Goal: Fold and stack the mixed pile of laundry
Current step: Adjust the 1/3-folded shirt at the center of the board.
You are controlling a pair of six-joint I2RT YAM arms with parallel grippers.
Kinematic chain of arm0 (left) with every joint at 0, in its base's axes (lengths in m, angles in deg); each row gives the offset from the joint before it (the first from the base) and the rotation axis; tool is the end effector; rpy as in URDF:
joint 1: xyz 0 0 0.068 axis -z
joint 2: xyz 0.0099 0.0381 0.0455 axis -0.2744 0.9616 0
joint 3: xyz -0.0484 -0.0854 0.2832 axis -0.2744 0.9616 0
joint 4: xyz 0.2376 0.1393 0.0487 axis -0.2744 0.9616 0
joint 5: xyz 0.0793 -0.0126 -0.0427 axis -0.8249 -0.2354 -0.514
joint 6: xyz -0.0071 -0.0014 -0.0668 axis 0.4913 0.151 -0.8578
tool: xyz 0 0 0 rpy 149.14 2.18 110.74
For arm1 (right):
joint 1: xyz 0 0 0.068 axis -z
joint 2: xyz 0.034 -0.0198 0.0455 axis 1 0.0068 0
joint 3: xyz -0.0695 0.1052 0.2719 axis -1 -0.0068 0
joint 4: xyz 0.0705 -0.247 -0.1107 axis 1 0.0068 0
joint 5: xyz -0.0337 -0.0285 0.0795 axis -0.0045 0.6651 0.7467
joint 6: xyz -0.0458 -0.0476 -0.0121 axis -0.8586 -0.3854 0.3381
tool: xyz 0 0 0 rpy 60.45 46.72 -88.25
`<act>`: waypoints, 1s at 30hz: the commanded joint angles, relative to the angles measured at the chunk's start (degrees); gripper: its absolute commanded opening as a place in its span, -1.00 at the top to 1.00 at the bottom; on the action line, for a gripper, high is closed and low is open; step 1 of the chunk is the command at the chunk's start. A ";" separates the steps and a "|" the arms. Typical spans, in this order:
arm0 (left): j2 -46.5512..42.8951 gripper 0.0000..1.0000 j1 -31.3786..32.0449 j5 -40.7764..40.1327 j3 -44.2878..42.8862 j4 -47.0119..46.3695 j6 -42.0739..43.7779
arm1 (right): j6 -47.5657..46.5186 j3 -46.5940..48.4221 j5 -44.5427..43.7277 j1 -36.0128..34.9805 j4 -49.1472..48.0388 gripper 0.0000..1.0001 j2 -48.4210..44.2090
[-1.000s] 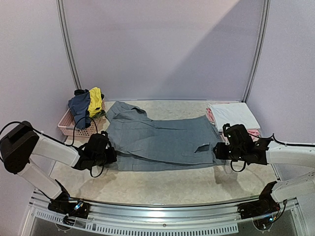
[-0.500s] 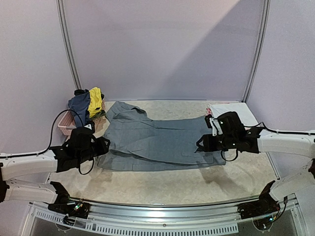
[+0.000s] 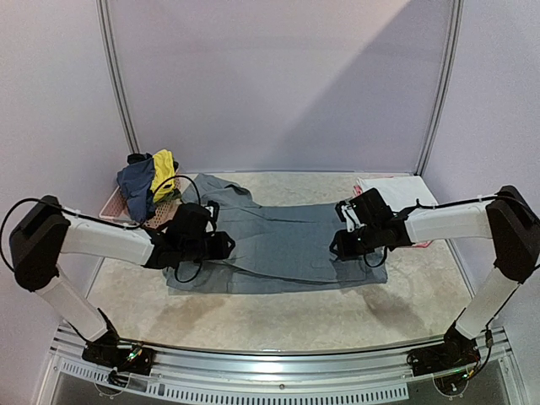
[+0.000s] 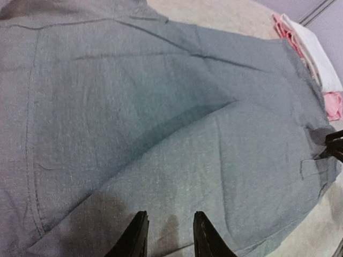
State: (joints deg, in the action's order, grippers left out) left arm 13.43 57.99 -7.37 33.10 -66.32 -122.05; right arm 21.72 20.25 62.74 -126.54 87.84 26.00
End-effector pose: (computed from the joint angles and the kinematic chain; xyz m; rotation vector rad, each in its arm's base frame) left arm 0.2536 -0.2189 0.1647 0.0199 2.3154 -0.5763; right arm 0.2844 0.2177 0.1690 -0.3220 2.5283 0.5066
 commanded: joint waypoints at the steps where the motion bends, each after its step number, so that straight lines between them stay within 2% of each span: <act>1: 6.35 0.39 0.70 0.98 -0.57 -2.27 1.33 | -1.14 0.63 -1.36 0.93 0.68 0.38 4.10; 8: 10.03 0.43 0.59 -3.90 2.64 -4.66 0.57 | -0.54 -0.22 -5.35 1.42 1.62 0.41 7.05; 19: 12.45 0.49 0.56 -6.83 11.02 -11.31 -2.28 | 2.20 -5.91 -1.97 0.81 0.46 0.43 7.48; 26: 9.11 0.51 0.48 -8.84 14.05 -10.39 -2.18 | 7.54 -11.30 -2.96 -6.73 -0.02 0.42 4.33; 30: 6.28 0.52 0.63 -8.90 16.78 -10.36 -3.45 | 10.83 -13.02 -6.31 -10.63 1.03 0.41 3.32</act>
State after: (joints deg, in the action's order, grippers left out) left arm 20.67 58.19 -15.13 45.71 -84.85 -123.97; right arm 27.58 11.55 57.28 -133.34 79.66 27.97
